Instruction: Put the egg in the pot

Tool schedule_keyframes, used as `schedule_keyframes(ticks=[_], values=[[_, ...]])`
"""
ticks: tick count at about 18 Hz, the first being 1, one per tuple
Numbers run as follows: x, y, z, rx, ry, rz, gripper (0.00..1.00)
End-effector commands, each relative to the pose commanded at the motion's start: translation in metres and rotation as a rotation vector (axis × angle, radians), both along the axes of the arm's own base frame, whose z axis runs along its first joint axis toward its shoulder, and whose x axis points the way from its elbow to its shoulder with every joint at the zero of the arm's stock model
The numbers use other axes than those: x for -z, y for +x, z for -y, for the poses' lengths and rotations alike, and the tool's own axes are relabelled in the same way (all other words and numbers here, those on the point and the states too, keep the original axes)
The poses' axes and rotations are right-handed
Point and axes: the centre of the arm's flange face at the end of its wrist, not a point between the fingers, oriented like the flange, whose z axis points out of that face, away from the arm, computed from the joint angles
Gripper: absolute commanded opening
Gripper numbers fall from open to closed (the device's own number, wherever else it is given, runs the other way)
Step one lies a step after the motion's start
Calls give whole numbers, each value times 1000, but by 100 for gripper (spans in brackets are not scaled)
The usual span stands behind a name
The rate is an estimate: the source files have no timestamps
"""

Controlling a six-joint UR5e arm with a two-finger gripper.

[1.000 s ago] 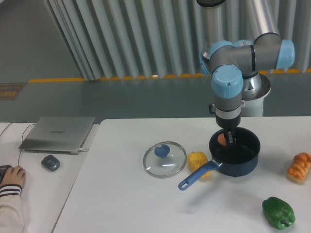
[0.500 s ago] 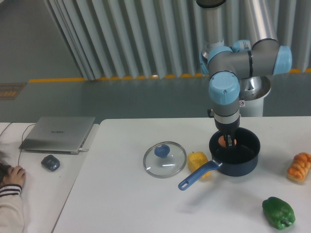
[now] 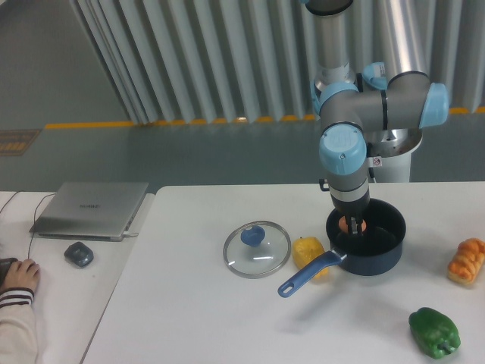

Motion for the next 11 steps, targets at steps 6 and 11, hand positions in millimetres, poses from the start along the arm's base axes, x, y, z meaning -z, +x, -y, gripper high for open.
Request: schedule_keyframes(ticks=[6,11], values=[[6,-1,-1,-3,-7,3,26],[12,-1,1,3,-21,-1,26]])
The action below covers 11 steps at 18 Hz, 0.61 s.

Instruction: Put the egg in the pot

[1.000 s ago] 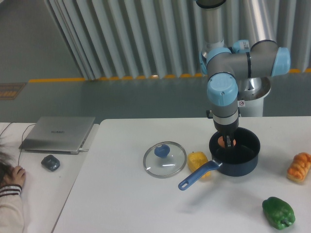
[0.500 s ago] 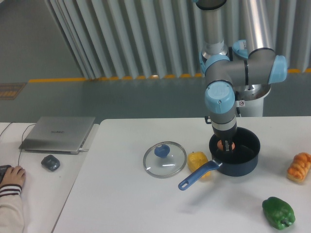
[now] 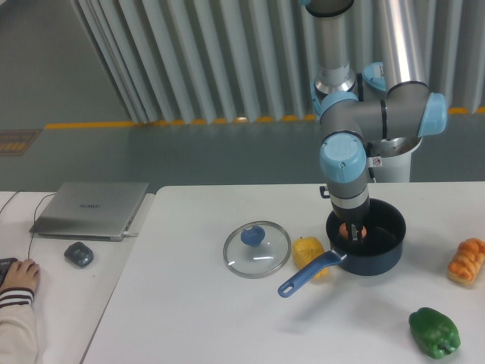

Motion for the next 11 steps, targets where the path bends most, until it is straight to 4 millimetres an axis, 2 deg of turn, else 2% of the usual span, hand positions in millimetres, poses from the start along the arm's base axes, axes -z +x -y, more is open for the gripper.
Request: schedule_keyframes(ticks=[11], values=[[5,2,0,12,-3,-13,26]])
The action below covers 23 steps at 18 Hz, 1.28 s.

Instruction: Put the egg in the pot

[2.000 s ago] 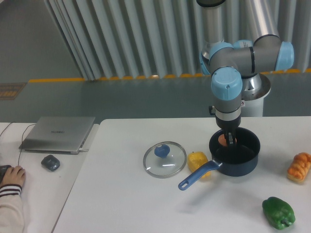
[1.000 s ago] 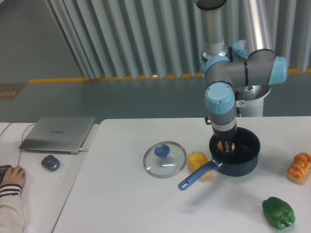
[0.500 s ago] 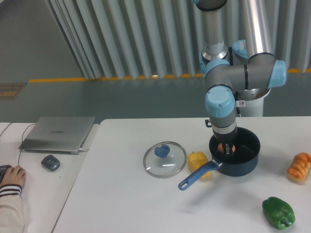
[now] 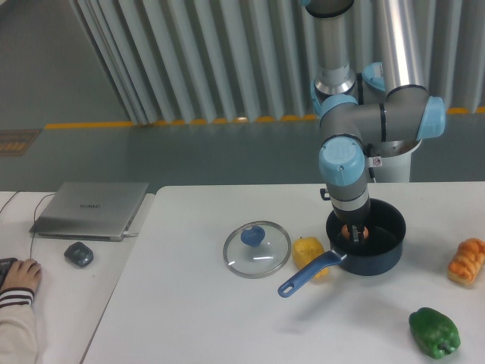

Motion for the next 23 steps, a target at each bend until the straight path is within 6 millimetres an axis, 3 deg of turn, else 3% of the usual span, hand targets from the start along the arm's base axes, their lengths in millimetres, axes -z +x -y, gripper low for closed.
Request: schedule_keyframes(ticks=[5,23], values=[[11,2,0,-1,-17,10,26],[17,6,-2,16,-24,9,27]])
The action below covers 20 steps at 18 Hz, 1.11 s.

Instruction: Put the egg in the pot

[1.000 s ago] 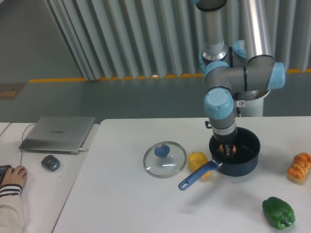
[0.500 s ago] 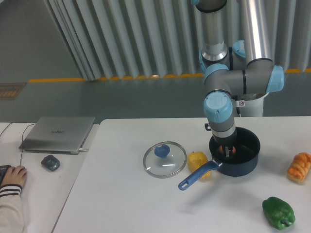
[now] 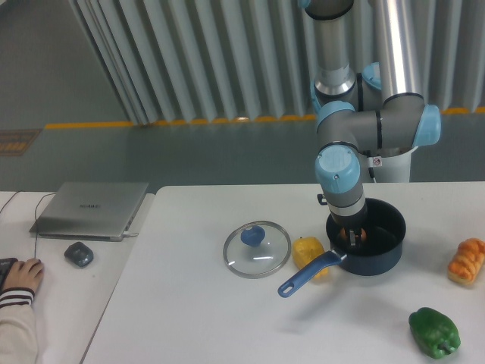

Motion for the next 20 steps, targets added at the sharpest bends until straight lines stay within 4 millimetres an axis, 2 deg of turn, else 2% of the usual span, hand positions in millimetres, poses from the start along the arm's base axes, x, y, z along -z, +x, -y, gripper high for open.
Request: schedule_keyframes(ticks=[20], values=[[3,1,2,13,-20,-26,29]])
